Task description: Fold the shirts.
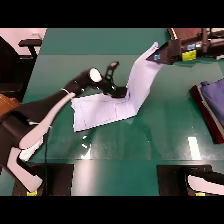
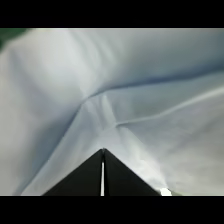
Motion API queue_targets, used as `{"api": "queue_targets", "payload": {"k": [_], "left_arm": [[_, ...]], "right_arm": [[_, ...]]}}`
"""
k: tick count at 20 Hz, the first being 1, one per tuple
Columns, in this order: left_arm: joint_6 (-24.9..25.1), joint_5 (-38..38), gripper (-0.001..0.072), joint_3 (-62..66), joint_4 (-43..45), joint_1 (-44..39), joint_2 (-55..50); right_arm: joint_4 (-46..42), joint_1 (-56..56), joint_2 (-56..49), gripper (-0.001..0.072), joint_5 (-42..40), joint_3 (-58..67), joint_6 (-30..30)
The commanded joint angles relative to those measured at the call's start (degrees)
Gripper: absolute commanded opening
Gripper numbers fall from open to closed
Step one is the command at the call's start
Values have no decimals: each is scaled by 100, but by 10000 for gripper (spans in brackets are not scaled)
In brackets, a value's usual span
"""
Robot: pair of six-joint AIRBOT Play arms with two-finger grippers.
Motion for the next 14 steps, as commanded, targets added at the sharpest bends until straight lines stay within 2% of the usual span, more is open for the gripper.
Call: {"api": "queue_targets", "payload": {"k": [1, 7, 8, 9, 10, 14], "left_arm": [[-28, -385, 22, 37, 678, 649, 807], [-13, -922, 23, 37, 1840, 2284, 2944], [-11, -953, 23, 37, 1954, 2463, 3182], [-11, -984, 23, 37, 2000, 2603, 3368], [-11, -1012, 23, 37, 1998, 2706, 3504], [-9, -1329, 23, 31, 1980, 2782, 3626]], "right_arm": [[31, 713, -153, 15, -350, 22, -129], [26, 2935, -1351, 28, -1897, 24, -525], [26, 3215, -1569, 171, -2065, 24, -640], [9, 3429, -1759, 414, -2142, 24, -717], [-48, 3534, -1891, 485, -2124, 22, -719], [-833, 3005, -1882, 484, -1633, -326, -439]]}}
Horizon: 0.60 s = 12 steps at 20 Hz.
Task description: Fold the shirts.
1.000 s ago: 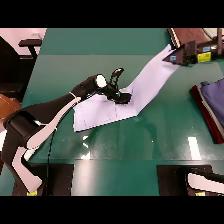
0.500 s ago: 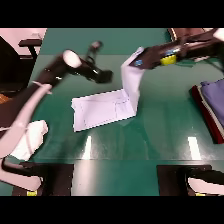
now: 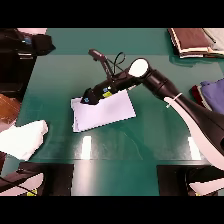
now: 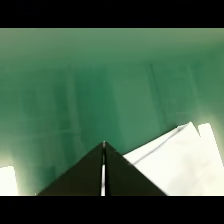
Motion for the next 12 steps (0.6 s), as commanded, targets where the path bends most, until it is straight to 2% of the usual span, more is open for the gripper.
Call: {"api": "queue_targets", "payload": {"k": [1, 4, 5, 6, 7, 12], "left_arm": [[2, -361, 23, -9, 103, 160, 203], [4, -492, 23, -15, 87, 129, 186], [9, -476, 22, -17, 96, 48, 186], [13, -452, 22, -15, 96, -52, 186], [59, -400, 22, -15, 94, -181, 177], [114, -247, 23, -24, 74, -678, -83]], "right_arm": [[-601, -481, 48, 484, 245, -542, 192], [-1073, -1624, 533, 483, 334, -1602, 503], [-1141, -2022, 662, 512, 363, -1928, 514], [-1123, -2332, 717, 613, 391, -2157, 514], [-1130, -2621, 710, 628, 435, -2337, 514], [-887, -2844, -9, 625, 590, -2271, 505]]}}
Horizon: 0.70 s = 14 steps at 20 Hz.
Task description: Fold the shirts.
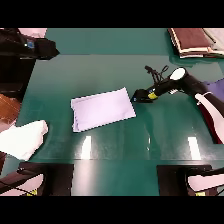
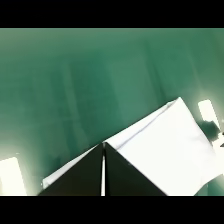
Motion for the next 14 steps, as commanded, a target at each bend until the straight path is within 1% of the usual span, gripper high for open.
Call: {"api": "queue_targets", "payload": {"k": [1, 3, 4, 5, 6, 7, 8, 9, 10, 12, 14], "left_arm": [[22, 48, 23, -9, -7, -271, -173], [20, 48, 23, -9, -17, -317, -232], [20, 50, 23, -9, -28, -321, -245], [20, 50, 23, -9, -33, -321, -251], [20, 42, 23, -9, -33, -321, -251], [20, 42, 23, -9, -35, -321, -251], [20, 42, 23, -9, -61, -321, -251], [20, 46, 22, -9, -127, -321, -251], [20, 61, 21, -9, -243, -337, -251], [22, 186, 21, -9, -249, -496, -254], [24, 278, 21, -9, -236, -811, -254]], "right_arm": [[374, -107, -518, 625, 142, 111, 13], [675, 114, -905, 611, 144, 468, -2], [817, 289, -1110, 575, 199, 675, -2], [962, 422, -1292, 571, 247, 846, -2], [1123, 555, -1449, 506, 273, 990, -4], [1231, 684, -1596, 368, 280, 1134, -4], [1270, 778, -1700, 244, 284, 1250, -7], [1246, 850, -1751, 49, 280, 1346, -31], [1244, 866, -1746, 15, 262, 1399, -116], [1143, 732, -1578, 15, 227, 1517, -111], [734, 323, -1115, 15, 105, 1530, -22]]}}
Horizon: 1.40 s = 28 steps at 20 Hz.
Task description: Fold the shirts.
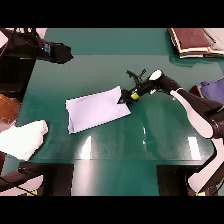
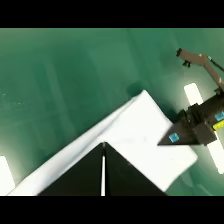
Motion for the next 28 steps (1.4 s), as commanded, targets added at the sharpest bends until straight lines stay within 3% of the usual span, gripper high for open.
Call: {"api": "queue_targets", "payload": {"k": [1, 6, 13, 18, 22, 28], "left_arm": [[22, 184, 22, 0, -57, -435, -4], [39, 586, 23, 0, -59, -1029, -4], [-4, 826, 23, 0, -186, -1141, -7], [-4, 824, 23, 0, -188, -1141, -17], [-2, 820, 23, 0, -188, -1141, -17], [2, 750, 23, 0, -186, -1141, -20]], "right_arm": [[-564, -555, 577, 14, -138, 125, 175], [-1939, -2629, 2022, 15, -90, 125, 592], [-2015, -5287, 2623, 14, -192, 125, 533], [-1853, -5685, 2573, 15, -557, 190, 470], [-1869, -5685, 2570, 14, -708, 1113, 474], [-1932, -5851, 2570, 15, -140, 2487, 474]]}}
